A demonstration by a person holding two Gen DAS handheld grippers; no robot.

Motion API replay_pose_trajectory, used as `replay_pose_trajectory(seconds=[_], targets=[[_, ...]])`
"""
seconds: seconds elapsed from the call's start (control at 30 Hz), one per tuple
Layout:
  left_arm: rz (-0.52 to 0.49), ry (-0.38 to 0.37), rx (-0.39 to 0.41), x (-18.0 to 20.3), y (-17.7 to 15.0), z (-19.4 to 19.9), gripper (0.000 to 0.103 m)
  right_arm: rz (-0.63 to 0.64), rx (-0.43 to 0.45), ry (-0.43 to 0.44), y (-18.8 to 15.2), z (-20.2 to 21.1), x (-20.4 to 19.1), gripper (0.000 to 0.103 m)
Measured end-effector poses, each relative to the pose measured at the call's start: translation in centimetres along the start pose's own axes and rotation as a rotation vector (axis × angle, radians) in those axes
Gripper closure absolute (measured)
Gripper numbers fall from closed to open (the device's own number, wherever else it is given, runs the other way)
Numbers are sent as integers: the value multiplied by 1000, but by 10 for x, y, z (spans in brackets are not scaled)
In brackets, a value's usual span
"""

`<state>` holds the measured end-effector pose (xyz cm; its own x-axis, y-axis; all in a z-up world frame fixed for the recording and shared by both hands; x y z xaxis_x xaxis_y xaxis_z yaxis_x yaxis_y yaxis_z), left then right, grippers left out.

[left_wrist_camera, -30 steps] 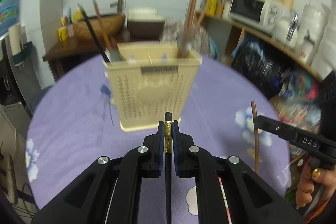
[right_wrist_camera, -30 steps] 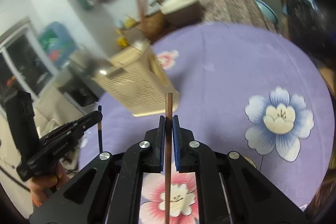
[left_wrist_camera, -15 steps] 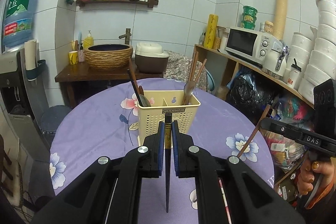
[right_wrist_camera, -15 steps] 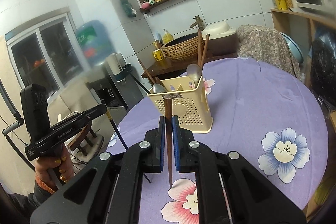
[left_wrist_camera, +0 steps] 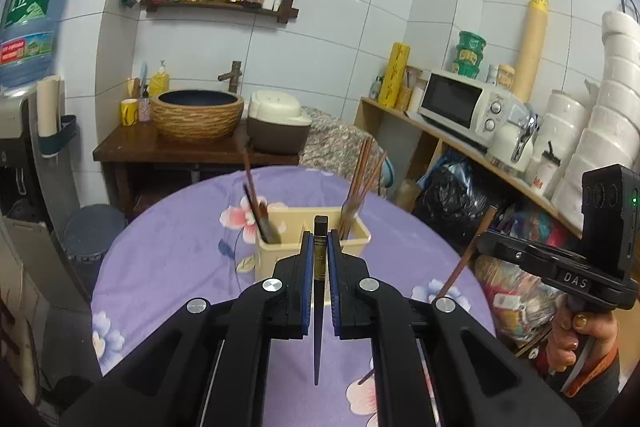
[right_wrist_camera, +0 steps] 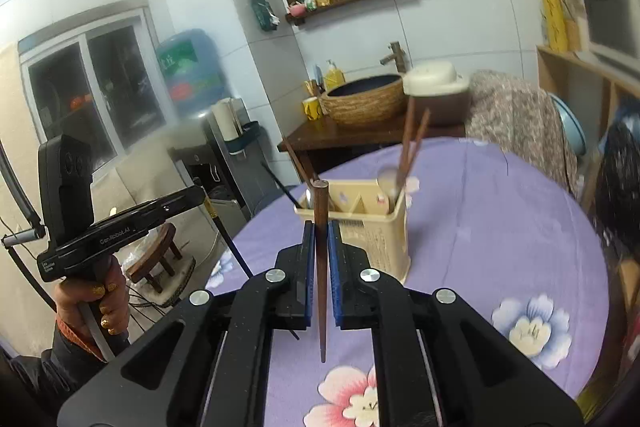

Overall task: Organize utensils
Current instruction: 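Carry both chopsticks to the beige holder and lower them in with both tools, then open both tools and withdraw them from the holder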

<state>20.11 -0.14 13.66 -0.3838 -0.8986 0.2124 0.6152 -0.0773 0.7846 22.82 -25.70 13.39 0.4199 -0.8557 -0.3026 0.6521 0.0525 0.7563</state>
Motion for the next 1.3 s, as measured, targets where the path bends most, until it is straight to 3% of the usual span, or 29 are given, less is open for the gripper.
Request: replay_pose_trajectory(seconds=[0.27,0.43,0.6,0.9,1.17,1.2,1.27,1.3], targets=[[44,22,128,-2,100,19,95,24,124,-97,109,17,-17,95],[71,108,187,-1,129,1,95,17,184,-179,146,8,-18,95],[67,155,152,0,113,-43,95,29,133,-239,133,-38,-8,95],[31,202,-13,-10,52,-115,95,-1,27,-265,81,-104,18,98],[6,207,4,-10,42,-108,94,-12,30,-259,67,-110,27,98],[-1,207,16,-8,42,-103,90,-11,34,-259,66,-108,25,98],[-18,211,45,-5,40,-92,66,-4,46,-261,61,-103,23,97],[-20,214,68,-4,38,-85,48,-2,49,-261,58,-100,23,94]])
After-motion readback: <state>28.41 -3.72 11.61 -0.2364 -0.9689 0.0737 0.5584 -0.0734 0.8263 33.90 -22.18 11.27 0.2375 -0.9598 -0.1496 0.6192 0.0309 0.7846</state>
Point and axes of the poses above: each gripper's, at about its wrist camera, not at the fingertips, and z roughly against the way its jaws point, x to its right, y to its top, the point moved 1 cm from there along -z, roughly the way its jaws point, and after that the axes turned 12 degrees about -x, right-handed, at the moved point
